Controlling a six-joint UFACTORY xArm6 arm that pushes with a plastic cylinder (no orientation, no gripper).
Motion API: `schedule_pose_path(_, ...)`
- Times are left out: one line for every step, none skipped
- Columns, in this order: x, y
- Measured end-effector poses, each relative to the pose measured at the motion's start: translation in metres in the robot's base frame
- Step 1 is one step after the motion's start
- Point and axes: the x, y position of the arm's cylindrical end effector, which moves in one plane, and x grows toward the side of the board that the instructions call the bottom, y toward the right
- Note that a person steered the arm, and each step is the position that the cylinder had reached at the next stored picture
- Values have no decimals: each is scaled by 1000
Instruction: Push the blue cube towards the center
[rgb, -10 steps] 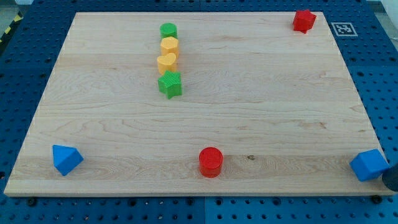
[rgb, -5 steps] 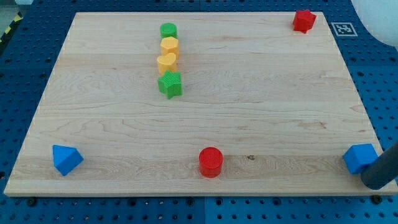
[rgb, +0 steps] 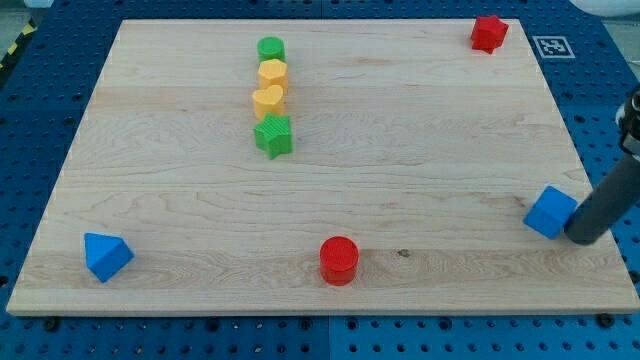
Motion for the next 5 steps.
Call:
schedule_pose_path(-21,-11)
schedule_pose_path(-23,-21)
schedule_pose_path(-23,-45)
schedule_pose_path(-24,-56)
schedule_pose_path(-27,-57)
